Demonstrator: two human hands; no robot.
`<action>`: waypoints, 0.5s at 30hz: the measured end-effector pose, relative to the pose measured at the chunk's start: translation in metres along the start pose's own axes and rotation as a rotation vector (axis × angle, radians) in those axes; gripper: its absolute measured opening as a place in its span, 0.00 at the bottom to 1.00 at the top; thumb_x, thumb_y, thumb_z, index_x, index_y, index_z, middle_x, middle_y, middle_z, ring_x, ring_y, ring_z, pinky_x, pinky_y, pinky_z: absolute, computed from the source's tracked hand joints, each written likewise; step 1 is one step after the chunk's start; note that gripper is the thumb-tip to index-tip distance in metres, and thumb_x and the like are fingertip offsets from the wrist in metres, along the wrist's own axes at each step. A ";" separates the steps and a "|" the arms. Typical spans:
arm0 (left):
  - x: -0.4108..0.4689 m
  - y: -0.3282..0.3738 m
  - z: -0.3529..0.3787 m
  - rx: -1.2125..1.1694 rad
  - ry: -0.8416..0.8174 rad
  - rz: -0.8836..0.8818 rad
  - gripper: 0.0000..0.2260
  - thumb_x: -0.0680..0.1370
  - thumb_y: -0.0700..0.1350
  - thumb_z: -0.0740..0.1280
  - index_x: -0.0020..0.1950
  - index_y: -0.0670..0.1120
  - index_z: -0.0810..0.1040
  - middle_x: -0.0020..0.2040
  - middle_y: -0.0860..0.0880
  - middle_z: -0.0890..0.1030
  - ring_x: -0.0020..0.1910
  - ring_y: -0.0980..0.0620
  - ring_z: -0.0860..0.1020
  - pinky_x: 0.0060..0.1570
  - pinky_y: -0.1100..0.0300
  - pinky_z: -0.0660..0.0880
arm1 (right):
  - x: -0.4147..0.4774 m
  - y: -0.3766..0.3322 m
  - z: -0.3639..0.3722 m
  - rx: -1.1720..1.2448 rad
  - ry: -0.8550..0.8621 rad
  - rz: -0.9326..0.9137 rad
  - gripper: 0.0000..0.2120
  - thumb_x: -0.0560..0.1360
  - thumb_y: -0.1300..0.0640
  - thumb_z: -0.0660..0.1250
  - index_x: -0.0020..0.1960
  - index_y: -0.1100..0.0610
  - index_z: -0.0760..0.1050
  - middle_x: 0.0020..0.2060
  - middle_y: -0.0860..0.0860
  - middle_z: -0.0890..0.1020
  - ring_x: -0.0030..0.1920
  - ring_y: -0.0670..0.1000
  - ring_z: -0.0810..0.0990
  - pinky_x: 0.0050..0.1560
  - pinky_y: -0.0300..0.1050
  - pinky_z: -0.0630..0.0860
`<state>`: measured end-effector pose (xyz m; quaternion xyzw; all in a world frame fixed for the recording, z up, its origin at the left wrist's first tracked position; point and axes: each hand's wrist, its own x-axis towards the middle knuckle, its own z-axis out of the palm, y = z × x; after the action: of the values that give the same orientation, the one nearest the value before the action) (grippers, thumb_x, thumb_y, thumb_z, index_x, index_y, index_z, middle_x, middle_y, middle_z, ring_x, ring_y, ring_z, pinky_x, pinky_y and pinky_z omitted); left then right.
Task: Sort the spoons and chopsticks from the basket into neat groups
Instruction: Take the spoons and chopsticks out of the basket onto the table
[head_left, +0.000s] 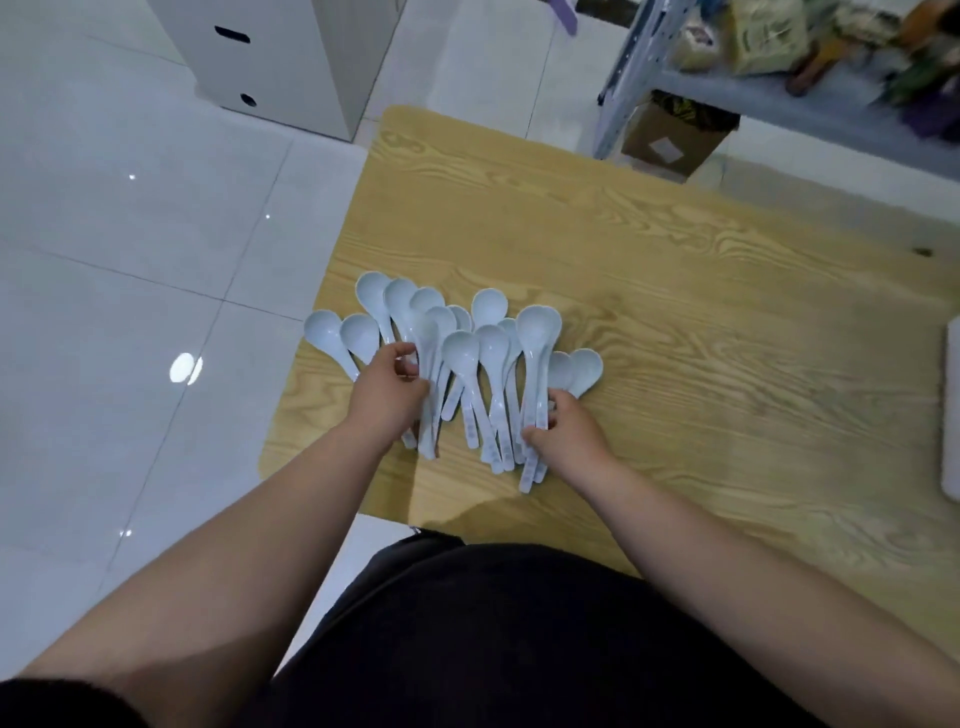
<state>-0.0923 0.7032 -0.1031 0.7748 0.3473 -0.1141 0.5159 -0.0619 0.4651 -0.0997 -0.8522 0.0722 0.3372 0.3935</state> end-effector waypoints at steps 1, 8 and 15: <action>0.001 0.000 -0.002 0.037 -0.035 0.025 0.24 0.75 0.40 0.68 0.71 0.51 0.71 0.49 0.57 0.79 0.46 0.59 0.78 0.46 0.59 0.76 | 0.000 -0.002 0.001 -0.084 0.006 -0.018 0.17 0.75 0.58 0.67 0.61 0.45 0.70 0.46 0.42 0.80 0.46 0.46 0.81 0.36 0.37 0.73; -0.004 -0.012 -0.005 0.183 -0.198 0.234 0.32 0.77 0.40 0.69 0.79 0.50 0.62 0.67 0.51 0.71 0.55 0.55 0.77 0.50 0.57 0.78 | -0.009 0.001 0.011 -0.490 0.060 -0.071 0.37 0.75 0.50 0.68 0.78 0.48 0.52 0.65 0.54 0.68 0.61 0.54 0.73 0.53 0.45 0.73; -0.006 -0.008 -0.006 0.236 -0.237 0.259 0.30 0.78 0.41 0.69 0.78 0.50 0.63 0.68 0.51 0.68 0.58 0.53 0.76 0.55 0.54 0.77 | -0.014 0.000 0.008 -0.448 0.011 -0.121 0.28 0.74 0.49 0.67 0.73 0.49 0.64 0.67 0.51 0.68 0.68 0.56 0.66 0.61 0.45 0.65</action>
<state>-0.1033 0.7076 -0.1027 0.8492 0.1658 -0.1770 0.4690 -0.0767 0.4684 -0.0943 -0.9228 -0.0536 0.3159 0.2138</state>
